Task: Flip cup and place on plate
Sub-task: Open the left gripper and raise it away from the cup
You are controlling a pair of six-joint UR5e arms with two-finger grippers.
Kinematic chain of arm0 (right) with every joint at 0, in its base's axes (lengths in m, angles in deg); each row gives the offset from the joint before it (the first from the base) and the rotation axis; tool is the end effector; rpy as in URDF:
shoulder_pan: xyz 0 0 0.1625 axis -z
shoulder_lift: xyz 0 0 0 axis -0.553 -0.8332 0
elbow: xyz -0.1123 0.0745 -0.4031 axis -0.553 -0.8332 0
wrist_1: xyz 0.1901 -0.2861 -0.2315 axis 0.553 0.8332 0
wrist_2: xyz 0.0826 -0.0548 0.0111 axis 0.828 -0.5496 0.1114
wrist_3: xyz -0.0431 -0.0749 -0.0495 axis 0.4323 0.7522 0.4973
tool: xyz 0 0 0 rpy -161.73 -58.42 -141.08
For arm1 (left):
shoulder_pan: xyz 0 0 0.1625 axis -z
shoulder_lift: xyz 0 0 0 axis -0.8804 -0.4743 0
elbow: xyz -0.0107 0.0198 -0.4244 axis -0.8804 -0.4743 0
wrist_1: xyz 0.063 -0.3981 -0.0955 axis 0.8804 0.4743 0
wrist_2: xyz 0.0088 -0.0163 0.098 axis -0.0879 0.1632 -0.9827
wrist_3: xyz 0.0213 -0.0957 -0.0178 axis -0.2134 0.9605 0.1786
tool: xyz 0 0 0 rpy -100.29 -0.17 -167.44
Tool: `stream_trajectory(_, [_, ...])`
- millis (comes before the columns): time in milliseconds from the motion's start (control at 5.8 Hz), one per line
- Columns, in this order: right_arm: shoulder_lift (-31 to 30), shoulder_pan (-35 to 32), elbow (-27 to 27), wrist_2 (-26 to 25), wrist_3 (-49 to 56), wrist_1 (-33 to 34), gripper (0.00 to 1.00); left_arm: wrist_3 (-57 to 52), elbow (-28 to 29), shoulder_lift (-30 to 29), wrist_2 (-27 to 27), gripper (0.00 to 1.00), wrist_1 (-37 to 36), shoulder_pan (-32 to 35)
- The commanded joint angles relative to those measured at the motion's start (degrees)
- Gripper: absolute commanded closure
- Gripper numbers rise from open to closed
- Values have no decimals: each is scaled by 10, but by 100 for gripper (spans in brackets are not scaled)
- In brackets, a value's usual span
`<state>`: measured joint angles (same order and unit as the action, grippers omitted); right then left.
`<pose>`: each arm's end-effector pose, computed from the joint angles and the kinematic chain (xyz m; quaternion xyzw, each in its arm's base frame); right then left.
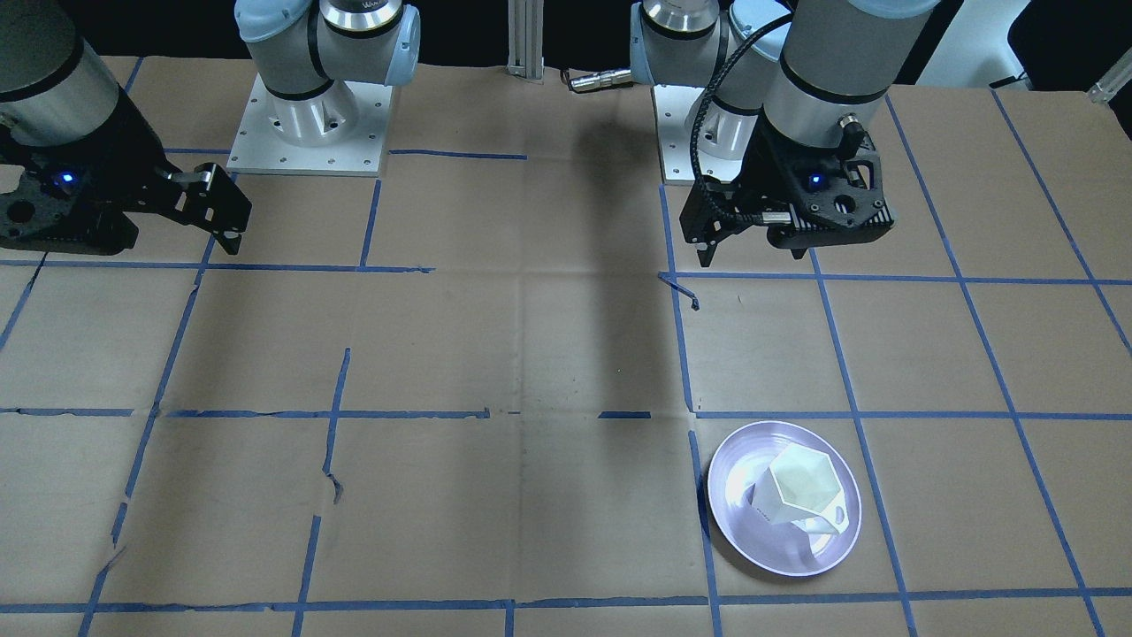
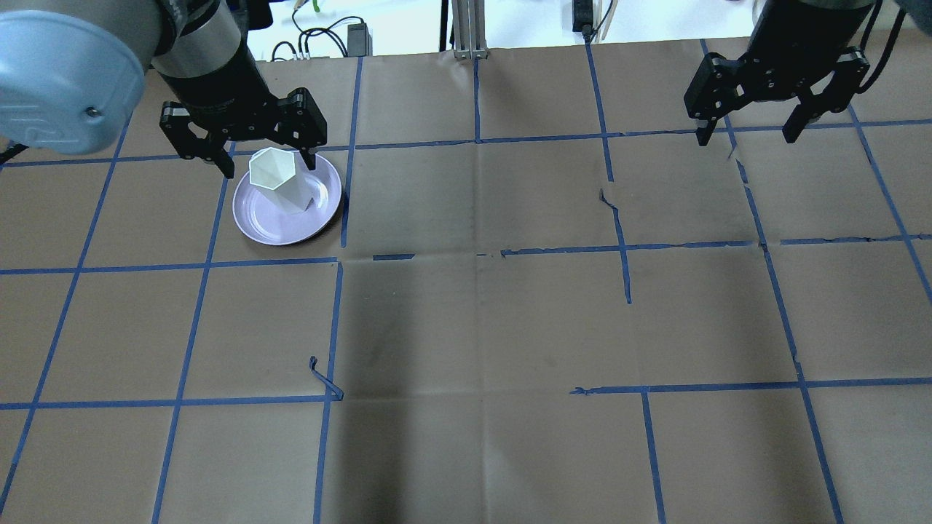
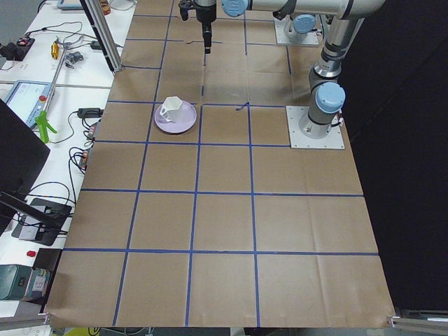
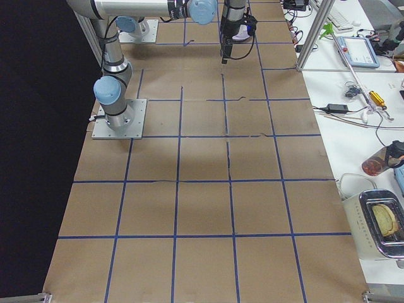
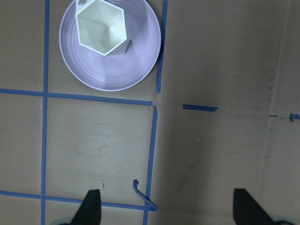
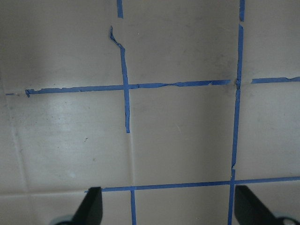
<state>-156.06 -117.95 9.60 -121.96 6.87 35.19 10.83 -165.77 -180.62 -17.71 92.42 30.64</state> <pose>0.0780 -0.5335 0.4962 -0.0192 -0.9988 -0.0426 0.0136 -0.1505 -0.5142 0.4846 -0.0505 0.9985 -0.0061 0.0186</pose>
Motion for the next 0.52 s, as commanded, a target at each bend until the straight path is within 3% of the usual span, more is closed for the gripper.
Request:
stream_trajectory(0, [0, 0, 0, 0, 0, 0, 0, -10, -3, 6, 8, 1, -1, -12])
stream_trajectory(345, [0, 0, 0, 0, 0, 0, 0, -14, -1, 6, 27, 1, -5, -8])
